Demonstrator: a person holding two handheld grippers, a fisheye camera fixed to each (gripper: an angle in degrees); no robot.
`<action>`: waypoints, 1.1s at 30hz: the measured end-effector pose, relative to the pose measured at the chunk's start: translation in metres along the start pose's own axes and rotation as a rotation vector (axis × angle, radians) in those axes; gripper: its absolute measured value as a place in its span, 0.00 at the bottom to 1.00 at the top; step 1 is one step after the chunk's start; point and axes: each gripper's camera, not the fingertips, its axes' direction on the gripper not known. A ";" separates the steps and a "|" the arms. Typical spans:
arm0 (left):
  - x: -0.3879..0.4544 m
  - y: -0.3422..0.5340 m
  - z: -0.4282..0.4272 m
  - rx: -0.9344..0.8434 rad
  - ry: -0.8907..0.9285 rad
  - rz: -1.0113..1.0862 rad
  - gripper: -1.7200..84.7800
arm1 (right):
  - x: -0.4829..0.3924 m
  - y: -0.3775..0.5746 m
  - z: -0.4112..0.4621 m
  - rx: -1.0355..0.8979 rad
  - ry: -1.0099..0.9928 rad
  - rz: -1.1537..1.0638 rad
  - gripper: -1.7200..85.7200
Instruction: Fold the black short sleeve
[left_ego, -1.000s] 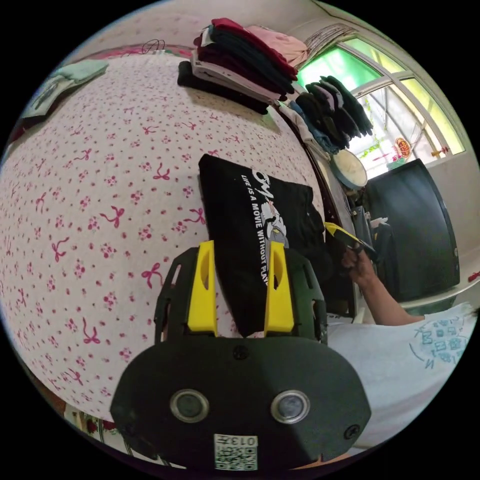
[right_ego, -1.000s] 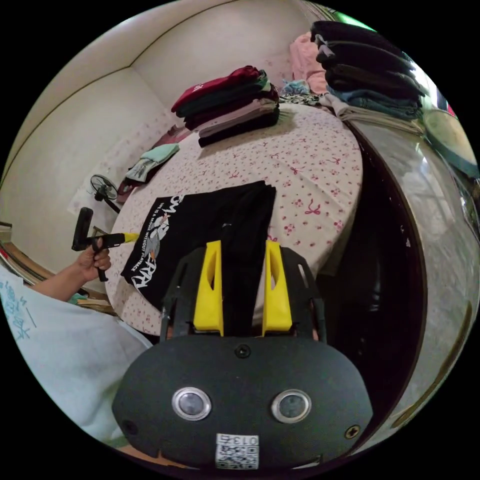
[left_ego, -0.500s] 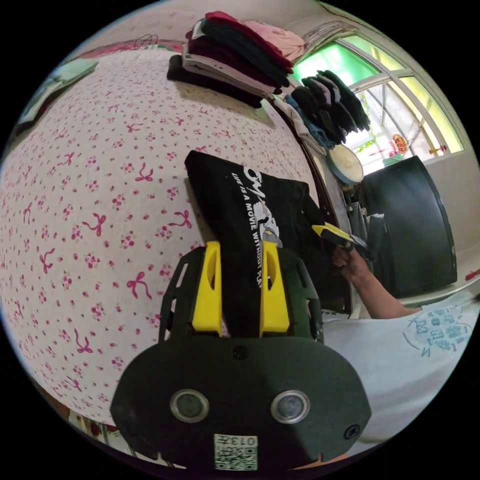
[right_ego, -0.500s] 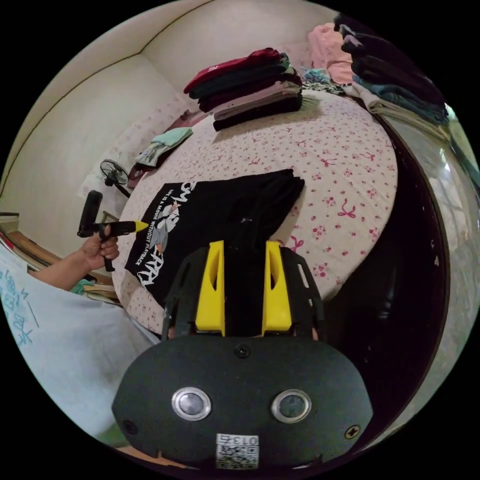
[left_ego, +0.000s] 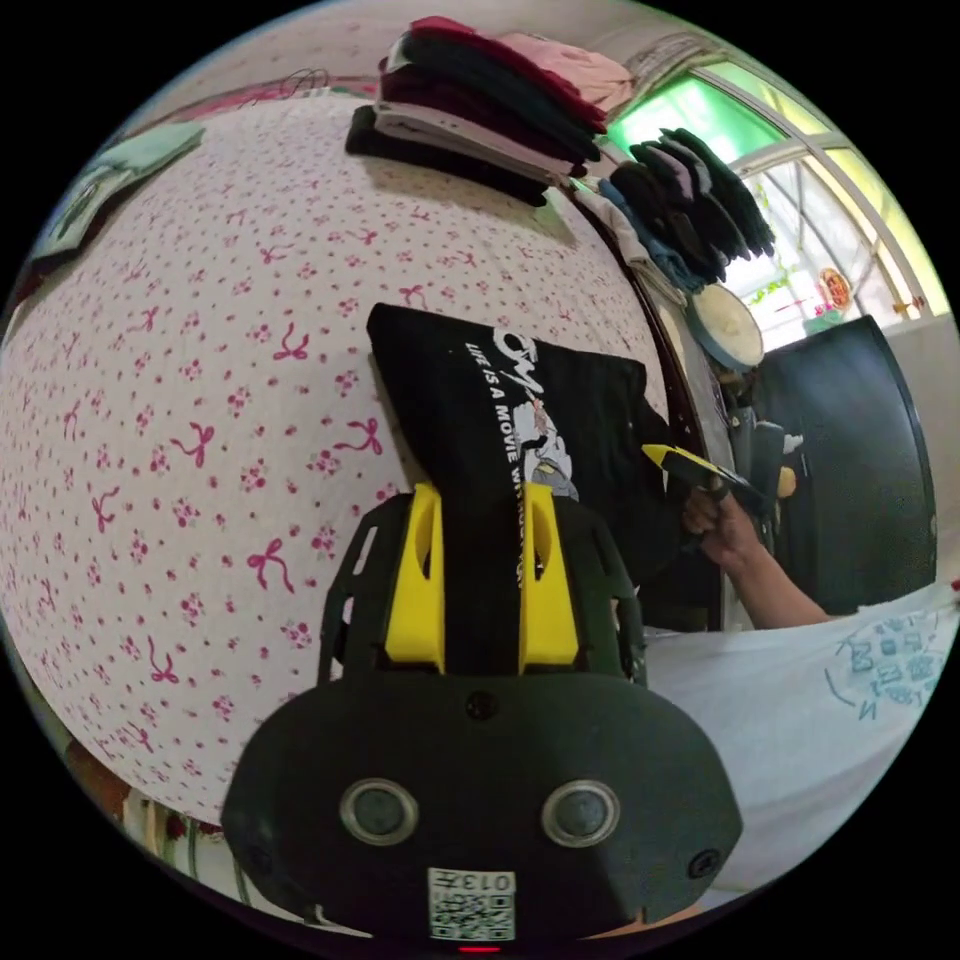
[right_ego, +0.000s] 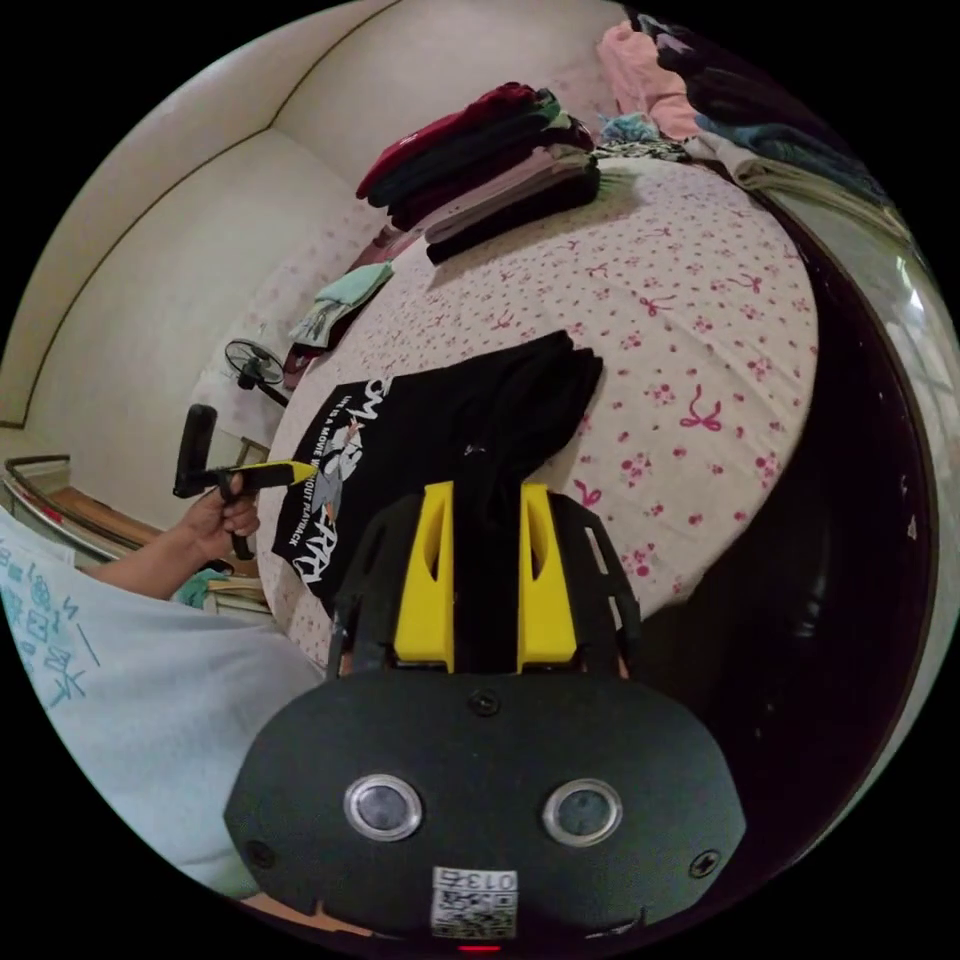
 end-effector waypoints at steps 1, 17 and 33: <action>0.001 -0.001 0.001 0.001 -0.002 -0.009 0.15 | -0.008 -0.005 0.006 -0.012 0.040 -0.029 0.10; 0.119 0.033 -0.048 0.178 0.001 0.276 0.11 | -0.136 -0.032 0.001 0.110 0.446 -0.288 0.04; 0.219 -0.248 -0.202 0.506 0.004 0.466 0.11 | -0.158 -0.316 -0.078 0.466 0.425 -0.506 0.04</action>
